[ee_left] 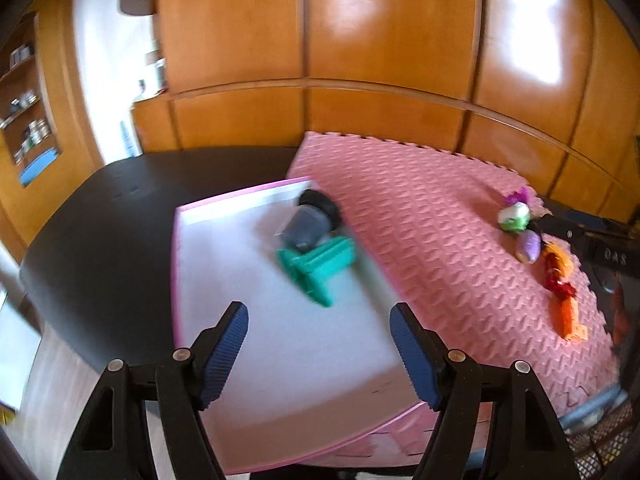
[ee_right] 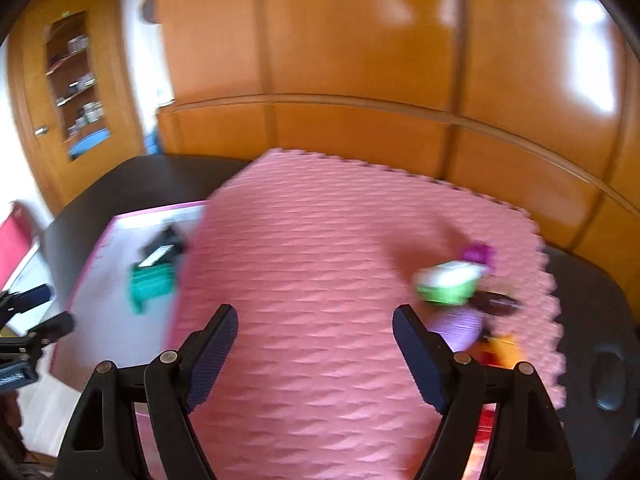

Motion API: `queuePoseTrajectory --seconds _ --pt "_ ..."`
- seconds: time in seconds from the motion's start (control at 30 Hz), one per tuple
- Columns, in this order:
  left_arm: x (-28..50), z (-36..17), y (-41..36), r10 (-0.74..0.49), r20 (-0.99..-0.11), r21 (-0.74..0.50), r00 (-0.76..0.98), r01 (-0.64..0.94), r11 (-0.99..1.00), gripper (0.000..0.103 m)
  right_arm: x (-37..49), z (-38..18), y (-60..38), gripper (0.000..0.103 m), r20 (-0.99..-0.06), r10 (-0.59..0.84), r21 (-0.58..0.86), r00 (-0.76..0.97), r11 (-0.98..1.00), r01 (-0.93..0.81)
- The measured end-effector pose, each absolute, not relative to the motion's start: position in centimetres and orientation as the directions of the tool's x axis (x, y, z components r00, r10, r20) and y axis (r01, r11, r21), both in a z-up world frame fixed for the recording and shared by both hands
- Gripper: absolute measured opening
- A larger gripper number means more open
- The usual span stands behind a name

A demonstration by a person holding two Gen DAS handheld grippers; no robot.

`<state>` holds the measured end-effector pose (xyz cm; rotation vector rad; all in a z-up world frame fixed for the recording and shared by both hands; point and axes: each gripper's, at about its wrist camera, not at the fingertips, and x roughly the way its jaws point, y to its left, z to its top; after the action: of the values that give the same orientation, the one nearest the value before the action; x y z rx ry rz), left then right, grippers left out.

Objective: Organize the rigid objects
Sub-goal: 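Grasp the orange cube stack with the left tool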

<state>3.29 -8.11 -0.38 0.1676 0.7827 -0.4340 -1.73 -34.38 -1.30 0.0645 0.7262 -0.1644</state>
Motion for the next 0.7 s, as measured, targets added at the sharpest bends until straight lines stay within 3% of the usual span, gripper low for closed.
queuePoseTrajectory --seconds 0.33,0.5,0.7 --pt "1.4 -0.6 -17.1 -0.469 -0.746 -0.030 0.473 0.679 0.733 0.074 -8.4 -3.1 -48.8 0.081 -0.666 -0.391 0.038 0.635 0.832 0.553" --pt "0.0 -2.0 -23.1 -0.522 -0.785 -0.068 0.334 0.790 0.609 0.070 -10.4 -5.0 -52.5 0.081 -0.692 -0.381 0.165 0.613 0.743 0.648" --pt "-2.7 -3.7 -30.5 -0.560 -0.808 -0.128 0.180 0.876 0.465 0.064 -10.6 -5.2 -52.9 0.081 -0.700 -0.368 0.182 0.611 0.736 0.652"
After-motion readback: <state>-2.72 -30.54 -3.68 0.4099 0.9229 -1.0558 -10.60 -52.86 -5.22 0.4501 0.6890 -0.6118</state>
